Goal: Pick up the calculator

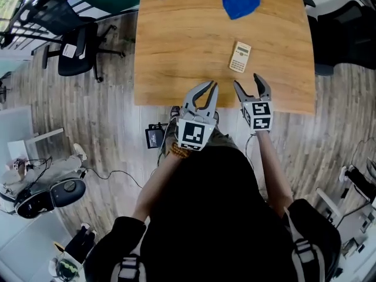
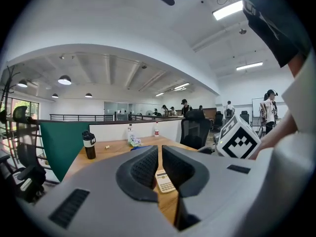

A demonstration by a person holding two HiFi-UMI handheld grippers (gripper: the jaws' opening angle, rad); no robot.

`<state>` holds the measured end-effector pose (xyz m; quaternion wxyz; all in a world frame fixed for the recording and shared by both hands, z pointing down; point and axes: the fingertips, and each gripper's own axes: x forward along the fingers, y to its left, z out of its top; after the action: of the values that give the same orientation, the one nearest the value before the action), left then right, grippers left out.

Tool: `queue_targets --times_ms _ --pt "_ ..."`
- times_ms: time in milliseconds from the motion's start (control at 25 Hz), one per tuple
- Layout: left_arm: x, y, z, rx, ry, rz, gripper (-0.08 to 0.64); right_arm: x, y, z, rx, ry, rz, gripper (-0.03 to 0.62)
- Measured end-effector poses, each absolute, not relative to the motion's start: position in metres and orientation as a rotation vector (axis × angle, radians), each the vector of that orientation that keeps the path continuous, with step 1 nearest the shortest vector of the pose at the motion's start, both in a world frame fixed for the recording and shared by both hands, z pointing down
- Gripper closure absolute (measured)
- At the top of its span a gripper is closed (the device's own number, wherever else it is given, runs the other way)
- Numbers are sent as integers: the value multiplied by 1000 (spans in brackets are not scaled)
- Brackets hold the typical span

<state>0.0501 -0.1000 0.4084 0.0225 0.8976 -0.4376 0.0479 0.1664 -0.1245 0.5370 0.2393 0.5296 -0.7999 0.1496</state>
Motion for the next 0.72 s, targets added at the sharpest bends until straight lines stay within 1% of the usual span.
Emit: queue_targets --times_ms 320,720 --pt "86 -99 412 2781 -1315 105 518 197 -131 577 1392 -2136 483 239" --pt "76 -104 414 2743 -1364 73 518 186 -147 615 1301 -2108 522 225"
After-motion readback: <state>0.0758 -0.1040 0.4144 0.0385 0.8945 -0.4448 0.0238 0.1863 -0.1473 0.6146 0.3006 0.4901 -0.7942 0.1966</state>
